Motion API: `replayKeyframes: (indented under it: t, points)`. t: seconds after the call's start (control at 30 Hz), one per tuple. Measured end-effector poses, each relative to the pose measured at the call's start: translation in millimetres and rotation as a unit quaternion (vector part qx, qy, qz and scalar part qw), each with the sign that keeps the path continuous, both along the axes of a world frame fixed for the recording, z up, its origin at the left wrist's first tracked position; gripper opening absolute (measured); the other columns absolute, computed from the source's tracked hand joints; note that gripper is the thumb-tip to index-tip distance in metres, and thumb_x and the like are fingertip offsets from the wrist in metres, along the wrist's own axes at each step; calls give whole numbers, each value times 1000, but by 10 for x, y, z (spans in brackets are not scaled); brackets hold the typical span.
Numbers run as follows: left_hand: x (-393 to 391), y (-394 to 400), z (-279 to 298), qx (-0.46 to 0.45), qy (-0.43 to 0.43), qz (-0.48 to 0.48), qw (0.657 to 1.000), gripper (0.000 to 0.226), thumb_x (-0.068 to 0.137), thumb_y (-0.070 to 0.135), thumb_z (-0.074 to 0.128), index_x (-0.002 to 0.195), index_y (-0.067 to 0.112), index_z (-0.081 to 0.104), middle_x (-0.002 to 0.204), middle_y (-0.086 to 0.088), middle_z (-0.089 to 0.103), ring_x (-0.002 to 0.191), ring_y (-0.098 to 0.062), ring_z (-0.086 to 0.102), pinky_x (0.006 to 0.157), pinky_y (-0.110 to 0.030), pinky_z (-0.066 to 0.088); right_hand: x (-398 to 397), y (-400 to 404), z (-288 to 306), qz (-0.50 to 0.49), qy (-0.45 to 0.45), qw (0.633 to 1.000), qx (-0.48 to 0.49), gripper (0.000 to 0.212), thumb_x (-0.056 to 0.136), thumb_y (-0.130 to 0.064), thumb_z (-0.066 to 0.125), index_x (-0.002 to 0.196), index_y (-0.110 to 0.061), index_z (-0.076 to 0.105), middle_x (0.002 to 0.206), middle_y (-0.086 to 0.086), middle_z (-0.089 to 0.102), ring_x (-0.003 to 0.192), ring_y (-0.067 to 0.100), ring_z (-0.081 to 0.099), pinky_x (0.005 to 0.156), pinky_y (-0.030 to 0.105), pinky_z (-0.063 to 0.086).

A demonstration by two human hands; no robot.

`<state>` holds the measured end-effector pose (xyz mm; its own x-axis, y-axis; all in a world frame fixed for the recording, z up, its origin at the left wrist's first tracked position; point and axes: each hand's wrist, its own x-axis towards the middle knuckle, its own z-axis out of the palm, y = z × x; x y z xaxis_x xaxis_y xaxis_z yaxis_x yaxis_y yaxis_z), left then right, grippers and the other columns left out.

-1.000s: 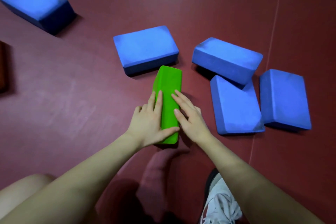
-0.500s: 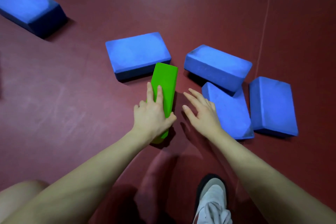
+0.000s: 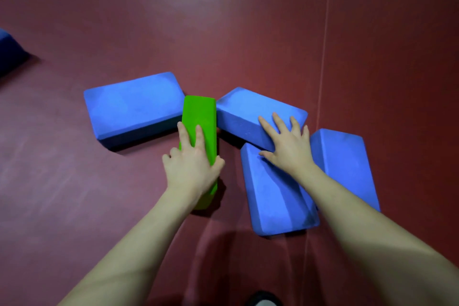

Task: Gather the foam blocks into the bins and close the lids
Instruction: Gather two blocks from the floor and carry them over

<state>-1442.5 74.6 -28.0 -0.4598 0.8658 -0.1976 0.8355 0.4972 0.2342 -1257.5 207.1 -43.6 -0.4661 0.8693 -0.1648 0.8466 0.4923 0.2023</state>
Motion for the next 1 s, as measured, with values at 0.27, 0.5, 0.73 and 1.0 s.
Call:
replayKeyframes:
  t: [0.27,0.5,0.73,1.0]
  points:
    - [-26,-46,-30,-5,18,2,1000,84,86,57,48,153,23,11,160,-15,-3,112,-39,53,91,-40,40,-34,-48,-28,14,20,999,38,95,56,-32,89,141,-29,47,136,11,54,117,47,51,61,45,56]
    - [-226,-361,246,14,29,17,999,82,85,57,49,152,24,16,160,-15,1,110,-39,54,90,-40,40,-227,-426,268,20,109,987,113,88,55,-44,88,135,-30,55,122,13,62,97,41,62,39,33,47]
    - [-600,-790,377,-1,49,6,999,83,85,59,49,152,24,16,160,-14,1,111,-38,55,90,-39,40,-622,-1077,513,-65,178,978,86,80,67,-47,78,140,-33,48,119,15,59,86,40,60,80,60,49]
    - [-777,-1062,298,-69,0,-48,996,86,83,61,49,153,28,11,160,-13,0,120,-39,51,97,-42,37,-763,-1819,404,-136,202,969,-36,66,85,-54,57,145,-40,34,142,1,33,117,30,50,84,40,46]
